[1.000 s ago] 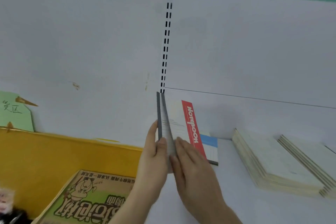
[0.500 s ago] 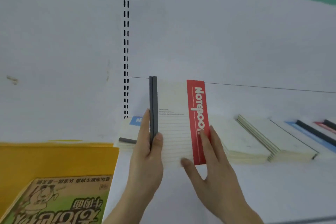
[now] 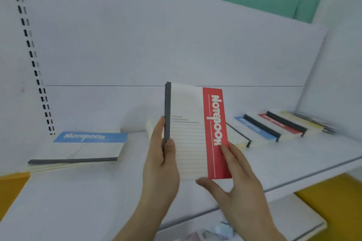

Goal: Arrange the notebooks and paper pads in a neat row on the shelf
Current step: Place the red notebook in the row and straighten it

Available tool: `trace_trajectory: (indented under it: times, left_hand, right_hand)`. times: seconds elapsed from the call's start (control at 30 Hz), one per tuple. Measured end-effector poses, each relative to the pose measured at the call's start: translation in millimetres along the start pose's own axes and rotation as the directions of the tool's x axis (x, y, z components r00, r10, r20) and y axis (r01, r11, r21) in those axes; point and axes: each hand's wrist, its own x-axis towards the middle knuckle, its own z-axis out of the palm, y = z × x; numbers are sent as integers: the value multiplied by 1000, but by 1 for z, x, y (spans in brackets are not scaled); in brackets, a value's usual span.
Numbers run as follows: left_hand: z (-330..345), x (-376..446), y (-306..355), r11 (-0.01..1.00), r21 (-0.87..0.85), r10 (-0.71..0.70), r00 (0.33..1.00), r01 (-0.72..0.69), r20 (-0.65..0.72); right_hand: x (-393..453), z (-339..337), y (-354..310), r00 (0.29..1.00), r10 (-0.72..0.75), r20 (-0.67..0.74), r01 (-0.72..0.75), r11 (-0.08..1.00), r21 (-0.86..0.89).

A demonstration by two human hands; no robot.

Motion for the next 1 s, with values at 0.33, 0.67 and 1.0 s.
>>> trace_trajectory:
  times: [0.33,0.67,1.0]
  left_hand:
    - [208,-40,2,994,84,51,984,-66,170]
    - [331,-18,-26,594,608,107,800,-527,590]
    - [406,56,-67,270,746,-54,764,-609,643]
  right_hand:
    - [-17,-130,169,990,139,-9,-138,973,-182]
    - [21,-181,308,981,183,-58,-192,920,-340]
    - [129,-192,393,987,108,119,-49,907,-419]
